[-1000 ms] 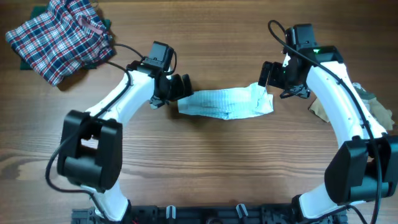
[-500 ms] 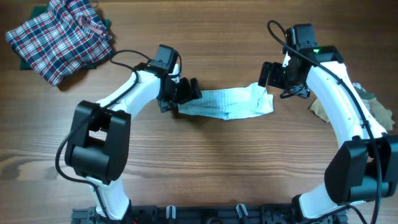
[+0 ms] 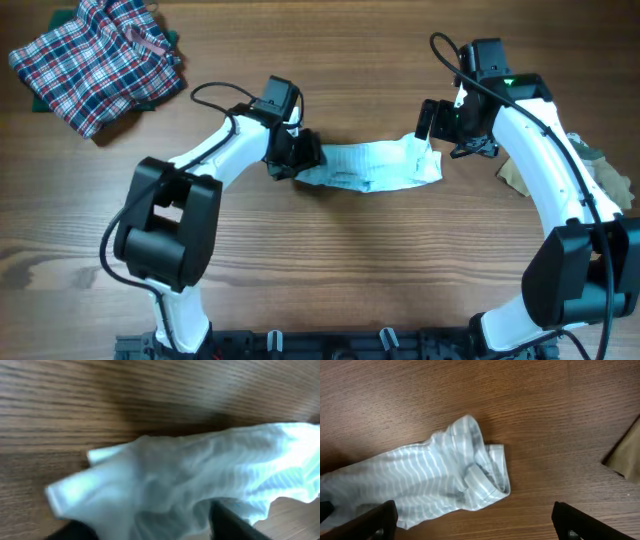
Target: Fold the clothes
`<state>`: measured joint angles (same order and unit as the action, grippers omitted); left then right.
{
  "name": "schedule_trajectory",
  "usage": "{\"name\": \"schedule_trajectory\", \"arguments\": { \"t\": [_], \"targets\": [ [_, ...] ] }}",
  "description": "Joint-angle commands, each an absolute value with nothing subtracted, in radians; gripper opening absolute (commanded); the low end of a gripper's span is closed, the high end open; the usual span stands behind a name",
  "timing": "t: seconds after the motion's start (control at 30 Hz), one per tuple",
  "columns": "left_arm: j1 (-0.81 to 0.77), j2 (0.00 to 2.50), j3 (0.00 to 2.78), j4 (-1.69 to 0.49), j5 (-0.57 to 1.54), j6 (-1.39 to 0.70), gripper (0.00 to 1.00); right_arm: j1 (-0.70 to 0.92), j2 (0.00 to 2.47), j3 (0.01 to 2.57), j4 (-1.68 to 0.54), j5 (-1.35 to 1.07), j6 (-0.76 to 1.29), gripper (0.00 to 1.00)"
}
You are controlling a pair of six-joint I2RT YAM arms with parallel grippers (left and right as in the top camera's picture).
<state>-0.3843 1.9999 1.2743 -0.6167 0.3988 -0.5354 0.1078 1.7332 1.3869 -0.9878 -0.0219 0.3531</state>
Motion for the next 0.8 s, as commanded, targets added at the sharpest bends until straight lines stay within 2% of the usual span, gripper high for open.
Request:
{"name": "schedule_trajectory", "arguments": {
  "t": [0.0,0.1,0.23,0.6,0.77],
  "targets": [
    [-0.386,2.035,1.266,-0.618,0.411,-0.531,0.29,0.107,1.718,1.405,-0.989,-0.03,0.34,1.0],
    [-0.383,2.035,1.266,-0.624,0.402,-0.531,0.23,0.107,1.718,1.405,-0.989,-0.03,0.34,1.0],
    [-0.365,2.035,1.266,-0.671,0.329,-0.531,0.05,0.107,1.718,1.399,-0.991,-0.03,0.34,1.0],
    [-0.253,1.988,1.275,-0.825,0.069,-0.5,0.04,0.107,1.718,1.399,-0.988,-0.03,0.34,1.0],
    [-0.242,1.935,1.364,-0.949,-0.085,-0.499,0.04,0.107,1.718,1.399,-0.988,-0.03,0.34,1.0]
  ]
}}
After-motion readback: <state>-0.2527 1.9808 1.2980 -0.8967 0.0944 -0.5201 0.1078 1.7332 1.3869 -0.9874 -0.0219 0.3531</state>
